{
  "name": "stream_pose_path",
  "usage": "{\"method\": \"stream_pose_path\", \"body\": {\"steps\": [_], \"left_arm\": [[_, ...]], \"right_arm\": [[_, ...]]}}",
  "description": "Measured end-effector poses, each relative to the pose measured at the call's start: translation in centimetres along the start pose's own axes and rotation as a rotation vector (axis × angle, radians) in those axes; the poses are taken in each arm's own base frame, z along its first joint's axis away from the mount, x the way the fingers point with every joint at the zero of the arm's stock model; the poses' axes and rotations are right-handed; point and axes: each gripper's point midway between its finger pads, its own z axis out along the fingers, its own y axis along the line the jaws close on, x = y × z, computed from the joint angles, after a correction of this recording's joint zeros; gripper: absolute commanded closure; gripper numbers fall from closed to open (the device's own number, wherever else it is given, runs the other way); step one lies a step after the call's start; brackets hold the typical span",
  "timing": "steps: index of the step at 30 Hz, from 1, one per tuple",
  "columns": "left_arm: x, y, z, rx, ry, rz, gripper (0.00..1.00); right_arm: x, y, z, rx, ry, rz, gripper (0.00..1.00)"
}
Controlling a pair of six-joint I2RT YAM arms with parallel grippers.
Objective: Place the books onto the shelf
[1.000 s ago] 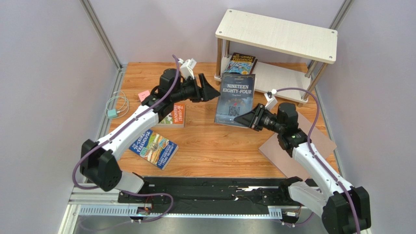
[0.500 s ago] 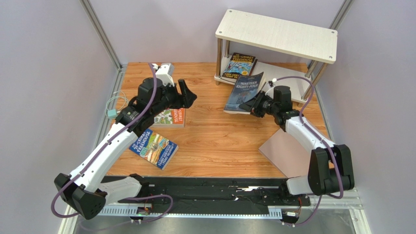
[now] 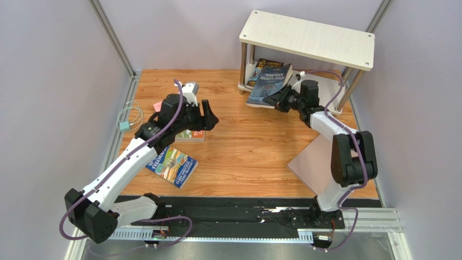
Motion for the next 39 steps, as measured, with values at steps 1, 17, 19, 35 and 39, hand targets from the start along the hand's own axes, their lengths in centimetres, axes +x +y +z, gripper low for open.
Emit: {"method": "stream_pose_path", "body": {"steps": [1, 17, 19, 35, 39], "left_arm": [[0.3, 0.0, 0.1, 0.005, 0.008, -0.001, 0.25], [6.5, 2.2, 1.4, -0.015, 0.141, -0.020, 0.26], [6.3, 2.1, 1.4, -0.009, 0.136, -0.020, 0.27], [7.2, 2.0, 1.2, 0.015, 0.144, -0.022, 0.32], [7.0, 1.8, 1.2, 0.028, 0.138, -0.022, 0.32]], "right_arm": [[-0.4, -0.4, 0.6, 0.000, -0.003, 0.009, 1.00], [-7.9, 0.0, 6.7, -0.091, -0.065, 0.042, 0.92], [-8.4, -0.4, 7.6, -0.093, -0.063, 0.047, 0.92], [-8.4, -4.0, 10.6, -0.063, -0.026, 0.137, 0.87], [-9.4, -4.0, 10.7, -0.067, -0.045, 0.133, 0.85]]}}
